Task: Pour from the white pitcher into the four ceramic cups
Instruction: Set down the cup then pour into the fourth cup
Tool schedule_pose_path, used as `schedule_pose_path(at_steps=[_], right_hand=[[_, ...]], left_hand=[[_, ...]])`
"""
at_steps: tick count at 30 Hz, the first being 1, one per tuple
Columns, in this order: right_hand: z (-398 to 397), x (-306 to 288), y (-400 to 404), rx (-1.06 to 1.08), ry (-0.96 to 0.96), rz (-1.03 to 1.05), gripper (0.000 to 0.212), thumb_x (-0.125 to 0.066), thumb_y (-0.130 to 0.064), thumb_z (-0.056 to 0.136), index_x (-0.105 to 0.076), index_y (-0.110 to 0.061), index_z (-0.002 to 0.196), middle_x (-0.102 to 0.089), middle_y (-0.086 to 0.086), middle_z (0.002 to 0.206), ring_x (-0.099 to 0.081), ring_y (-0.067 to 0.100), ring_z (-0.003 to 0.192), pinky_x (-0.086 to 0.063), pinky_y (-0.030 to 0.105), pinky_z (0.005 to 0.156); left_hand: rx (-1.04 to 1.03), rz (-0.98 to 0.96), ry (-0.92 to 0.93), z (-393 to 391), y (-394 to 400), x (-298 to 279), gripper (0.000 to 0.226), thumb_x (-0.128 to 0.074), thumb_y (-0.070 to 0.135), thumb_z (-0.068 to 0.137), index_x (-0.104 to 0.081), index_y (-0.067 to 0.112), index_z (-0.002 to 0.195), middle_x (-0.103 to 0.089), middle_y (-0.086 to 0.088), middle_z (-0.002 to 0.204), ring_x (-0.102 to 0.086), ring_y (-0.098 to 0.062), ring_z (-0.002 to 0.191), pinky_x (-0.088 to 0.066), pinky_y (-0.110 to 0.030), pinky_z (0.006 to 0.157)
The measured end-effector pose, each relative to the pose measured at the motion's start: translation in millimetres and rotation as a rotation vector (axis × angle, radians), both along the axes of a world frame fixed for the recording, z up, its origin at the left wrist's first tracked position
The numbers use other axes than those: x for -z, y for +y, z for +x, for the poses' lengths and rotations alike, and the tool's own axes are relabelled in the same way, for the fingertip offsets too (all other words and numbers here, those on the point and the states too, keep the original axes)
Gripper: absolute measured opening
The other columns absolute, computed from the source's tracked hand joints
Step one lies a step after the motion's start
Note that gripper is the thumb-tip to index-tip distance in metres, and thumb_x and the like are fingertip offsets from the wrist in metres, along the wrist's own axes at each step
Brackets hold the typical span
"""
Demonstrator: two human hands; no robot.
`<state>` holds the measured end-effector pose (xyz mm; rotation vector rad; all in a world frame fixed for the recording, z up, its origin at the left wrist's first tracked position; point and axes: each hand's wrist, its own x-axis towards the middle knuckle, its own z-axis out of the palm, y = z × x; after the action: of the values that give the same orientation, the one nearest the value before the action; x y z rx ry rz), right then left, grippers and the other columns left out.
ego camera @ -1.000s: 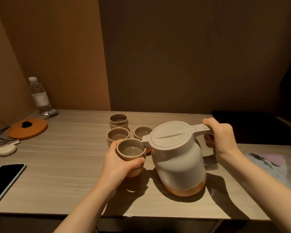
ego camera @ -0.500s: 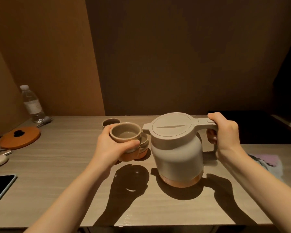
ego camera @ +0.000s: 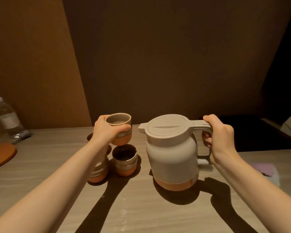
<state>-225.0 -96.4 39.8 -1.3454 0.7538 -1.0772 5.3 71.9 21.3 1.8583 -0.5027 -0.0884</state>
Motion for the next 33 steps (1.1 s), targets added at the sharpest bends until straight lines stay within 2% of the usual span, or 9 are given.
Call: schedule_pose_path(at_steps=[4,9,19,24,28,30,33], right_hand=[[5.9,6.2,-8.6,0.006,-0.008,0.001,0.036,-0.059,-0.03,0.086,-0.059,-0.006,0.06,-0.049,0.012,0.059,-0.043,0.018,0.054,-0.031,0.03,0.051],[16.3,12.7,-20.1,0.012,-0.001,0.019,0.037,-0.059,-0.03,0.087,-0.057,-0.007,0.057,-0.046,0.004,0.05,-0.04,0.013,0.047,-0.029,0.03,0.049],[31.4,23.0,-24.6,0.0,0.005,0.042,0.038,-0.059,-0.027,0.087,-0.057,-0.01,0.053,-0.045,0.001,0.045,-0.038,0.01,0.041,-0.028,0.026,0.044],[32.3,25.0,-22.4,-0.009,0.014,0.043,0.038,-0.059,-0.028,0.088,-0.058,-0.009,0.056,-0.047,0.003,0.048,-0.04,0.008,0.041,-0.03,0.024,0.042],[32.3,25.0,-20.3,-0.003,0.016,0.042,0.039,-0.059,-0.028,0.088,-0.057,-0.008,0.054,-0.046,0.006,0.05,-0.039,0.01,0.042,-0.03,0.025,0.044],[32.5,24.4,-18.9,-0.009,0.015,0.045,0.039,-0.059,-0.028,0.088,-0.057,-0.008,0.054,-0.046,0.008,0.052,-0.039,0.011,0.043,-0.03,0.025,0.044],[32.1,23.9,-16.3,-0.018,0.018,0.049,0.038,-0.059,-0.028,0.087,-0.057,-0.007,0.056,-0.046,0.01,0.054,-0.039,0.012,0.044,-0.029,0.026,0.044]], left_hand=[[-0.062,0.022,0.083,29.8,-27.5,9.9,0.087,-0.086,0.03,0.068,-0.038,0.014,0.138,-0.05,-0.008,0.134,-0.049,-0.027,0.121,-0.046,-0.036,0.087],[-0.055,0.123,0.115,55.7,-47.6,27.1,0.087,-0.088,0.029,0.065,-0.04,0.013,0.135,-0.052,-0.01,0.13,-0.051,-0.029,0.119,-0.047,-0.038,0.088],[0.052,0.402,0.127,71.9,-58.3,54.6,0.071,-0.088,0.025,0.065,-0.045,0.011,0.119,-0.057,-0.008,0.107,-0.058,-0.022,0.098,-0.055,-0.035,0.081],[0.096,0.492,0.124,69.8,-58.2,59.8,0.059,-0.09,0.026,0.061,-0.049,0.014,0.102,-0.063,-0.006,0.094,-0.062,-0.016,0.08,-0.053,-0.028,0.063],[0.094,0.499,0.128,65.0,-57.6,60.0,0.061,-0.089,0.024,0.064,-0.043,0.015,0.103,-0.055,0.0,0.084,-0.058,-0.013,0.073,-0.047,-0.024,0.055],[0.108,0.53,0.129,64.2,-55.3,58.5,0.069,-0.089,0.026,0.063,-0.039,0.016,0.109,-0.054,-0.001,0.089,-0.057,-0.014,0.075,-0.048,-0.025,0.057],[0.145,0.587,0.107,64.1,-52.5,55.1,0.083,-0.09,0.032,0.061,-0.039,0.014,0.124,-0.056,-0.006,0.109,-0.058,-0.017,0.092,-0.053,-0.029,0.072]])
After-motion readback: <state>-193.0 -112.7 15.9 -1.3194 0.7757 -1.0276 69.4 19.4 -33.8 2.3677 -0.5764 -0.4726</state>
